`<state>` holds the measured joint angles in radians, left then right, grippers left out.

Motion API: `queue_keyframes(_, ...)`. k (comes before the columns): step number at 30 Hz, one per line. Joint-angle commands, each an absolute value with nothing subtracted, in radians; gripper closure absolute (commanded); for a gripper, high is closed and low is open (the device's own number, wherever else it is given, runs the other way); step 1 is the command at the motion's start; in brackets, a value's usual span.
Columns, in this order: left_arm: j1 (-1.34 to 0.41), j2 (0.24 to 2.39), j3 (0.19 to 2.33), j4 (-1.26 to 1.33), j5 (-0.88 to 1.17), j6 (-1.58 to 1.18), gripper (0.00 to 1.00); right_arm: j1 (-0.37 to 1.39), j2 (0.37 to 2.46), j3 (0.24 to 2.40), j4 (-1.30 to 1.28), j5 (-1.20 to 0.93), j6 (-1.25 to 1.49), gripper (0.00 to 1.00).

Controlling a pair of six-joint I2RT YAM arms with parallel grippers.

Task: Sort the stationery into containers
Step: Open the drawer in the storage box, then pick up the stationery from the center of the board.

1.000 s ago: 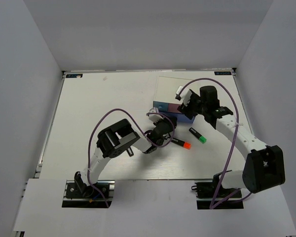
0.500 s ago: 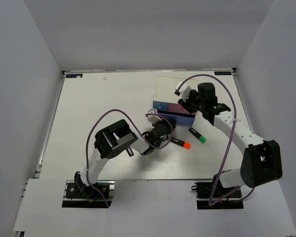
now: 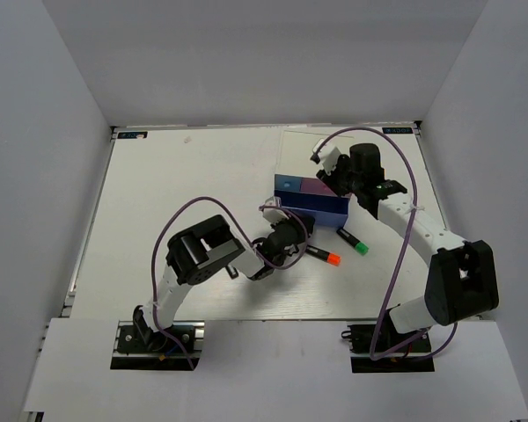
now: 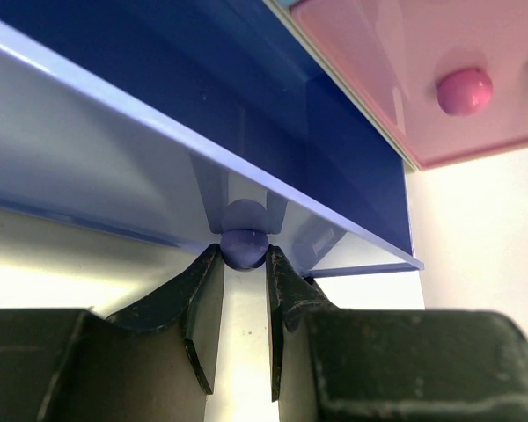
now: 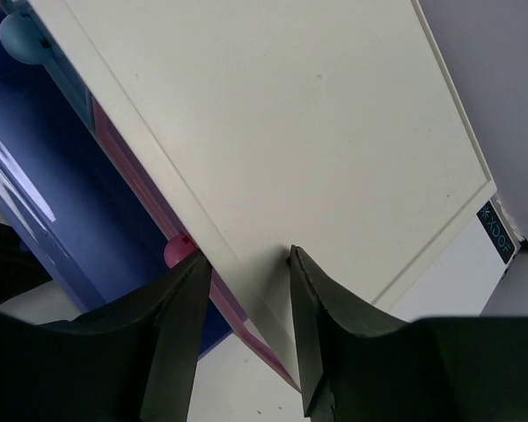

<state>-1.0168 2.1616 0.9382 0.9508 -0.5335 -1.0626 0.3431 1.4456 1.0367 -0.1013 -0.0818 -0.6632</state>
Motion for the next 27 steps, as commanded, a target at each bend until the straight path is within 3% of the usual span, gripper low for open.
queue_keyframes(1, -1.043, 2.098, 0.925, 0.951, -0.512, -1.043, 0.81, 0.33, 1.463, 1.065, -0.077, -0.009, -0.653, 0.54)
queue_keyframes(2, -1.043, 2.098, 0.925, 0.951, -0.512, -1.034, 0.81, 0.331, 1.46, 1.06, -0.078, -0.012, -0.653, 0.54)
queue_keyframes(4, -1.043, 2.098, 0.925, 0.951, -0.512, -1.025, 0.78, 0.33, 1.442, 1.054, -0.092, -0.049, -0.655, 0.42)
queue_keyframes(6, -1.043, 2.098, 0.925, 0.951, -0.512, -1.025, 0.66, 0.33, 1.425, 1.032, -0.086, -0.06, -0.657, 0.32)
queue_keyframes(7, -1.043, 2.089, 0.925, 0.951, -0.521, -1.025, 0.54, 0.33, 1.395, 1.025, -0.086, -0.08, -0.658, 0.25)
queue_keyframes(10, -1.043, 2.068, 0.916, 0.951, -0.531, -1.025, 0.36, 0.325, 1.324, 0.974, -0.063, -0.113, -0.661, 0.2)
queue_keyframes(13, -1.043, 2.039, 0.904, 0.963, -0.54, -1.015, 0.29, 0.322, 1.254, 0.945, -0.066, -0.147, -0.653, 0.18)
queue_keyframes(20, -1.043, 1.93, 0.812, 1.0, -0.552, -0.98, 0.27, 0.318, 1.047, 0.856, -0.124, -0.218, -0.629, 0.18)
queue_keyframes(23, -1.052, 1.859, 0.758, 0.986, -0.534, -0.98, 0.27, 0.319, 0.971, 0.824, -0.155, -0.232, -0.624, 0.23)
queue_keyframes(24, -1.052, 1.838, 0.74, 0.973, -0.513, -0.98, 0.28, 0.319, 0.959, 0.807, -0.207, -0.238, -0.627, 0.25)
queue_keyframes(27, -1.062, 1.734, 0.671, 0.902, -0.489, -0.98, 0.4, 0.319, 0.887, 0.781, -0.28, -0.268, -0.65, 0.47)
